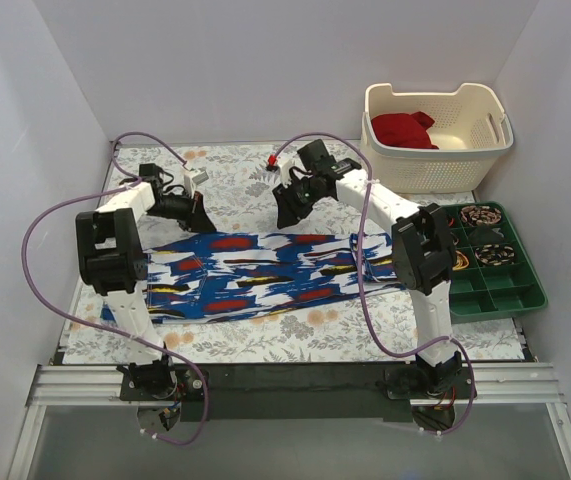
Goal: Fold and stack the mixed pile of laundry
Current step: Fold the trousers at the center of the board.
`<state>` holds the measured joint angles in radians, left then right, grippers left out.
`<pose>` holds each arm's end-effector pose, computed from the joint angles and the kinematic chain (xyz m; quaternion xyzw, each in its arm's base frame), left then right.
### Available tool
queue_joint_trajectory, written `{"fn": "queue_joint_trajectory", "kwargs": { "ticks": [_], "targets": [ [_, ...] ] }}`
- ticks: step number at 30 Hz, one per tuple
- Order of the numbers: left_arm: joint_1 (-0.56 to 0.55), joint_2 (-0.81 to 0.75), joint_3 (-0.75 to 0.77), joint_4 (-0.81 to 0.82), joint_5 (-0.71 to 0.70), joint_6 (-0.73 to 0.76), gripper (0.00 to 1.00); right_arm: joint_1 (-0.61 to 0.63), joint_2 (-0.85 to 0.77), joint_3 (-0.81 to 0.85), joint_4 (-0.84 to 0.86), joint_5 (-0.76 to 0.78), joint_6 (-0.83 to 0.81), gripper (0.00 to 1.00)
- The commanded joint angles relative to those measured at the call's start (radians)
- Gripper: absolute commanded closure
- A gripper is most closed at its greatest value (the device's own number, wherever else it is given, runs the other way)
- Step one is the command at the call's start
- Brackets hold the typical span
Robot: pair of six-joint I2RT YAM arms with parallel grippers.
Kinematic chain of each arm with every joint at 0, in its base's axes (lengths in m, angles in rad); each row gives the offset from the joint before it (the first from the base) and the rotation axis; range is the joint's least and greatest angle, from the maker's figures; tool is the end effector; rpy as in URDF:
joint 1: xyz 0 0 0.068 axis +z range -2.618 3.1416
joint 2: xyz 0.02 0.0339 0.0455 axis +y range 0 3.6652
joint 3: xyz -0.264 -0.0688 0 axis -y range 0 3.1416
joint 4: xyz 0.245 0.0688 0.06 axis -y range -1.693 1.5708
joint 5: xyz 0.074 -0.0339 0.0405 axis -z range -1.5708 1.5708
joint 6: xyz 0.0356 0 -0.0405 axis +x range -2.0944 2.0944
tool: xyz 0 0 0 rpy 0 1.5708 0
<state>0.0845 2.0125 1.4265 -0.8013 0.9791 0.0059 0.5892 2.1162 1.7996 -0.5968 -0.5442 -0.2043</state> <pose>0.3884 0.0032 0.1744 0.0085 0.8798 -0.4641 0.1019 0.3824 0.2778 0.2373 -0.4323 0.8073 0.3091 0.2565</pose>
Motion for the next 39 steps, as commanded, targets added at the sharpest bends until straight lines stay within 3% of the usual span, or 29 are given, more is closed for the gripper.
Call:
{"fn": "queue_joint_trajectory", "kwargs": {
  "ticks": [1,7,14,24,30,34,39],
  "targets": [
    [-0.008,-0.138,-0.043,-0.090,0.067,0.129,1.00,-0.005,0.001,0.067,0.017,-0.028,0.023,0.59],
    [-0.026,-0.366,-0.266,0.051,0.012,0.195,1.00,-0.005,0.024,0.095,0.045,-0.040,0.078,0.59],
    [-0.124,-0.599,-0.602,0.151,-0.170,0.430,1.00,0.020,0.022,0.038,0.088,-0.112,0.137,0.61],
    [-0.158,-0.715,-0.866,0.381,-0.355,0.398,1.00,0.093,-0.016,-0.187,0.107,-0.129,0.111,0.66],
    [-0.160,-0.751,-0.861,0.355,-0.332,0.335,1.00,0.112,0.024,-0.243,0.117,-0.086,0.109,0.67],
    [-0.155,-0.810,-0.752,0.278,-0.258,0.240,0.79,0.110,0.024,-0.315,0.156,-0.040,0.097,0.68],
    [-0.155,-0.825,-0.606,0.313,-0.241,0.074,0.71,0.110,0.016,-0.393,0.209,-0.019,0.111,0.68]
  ]
}}
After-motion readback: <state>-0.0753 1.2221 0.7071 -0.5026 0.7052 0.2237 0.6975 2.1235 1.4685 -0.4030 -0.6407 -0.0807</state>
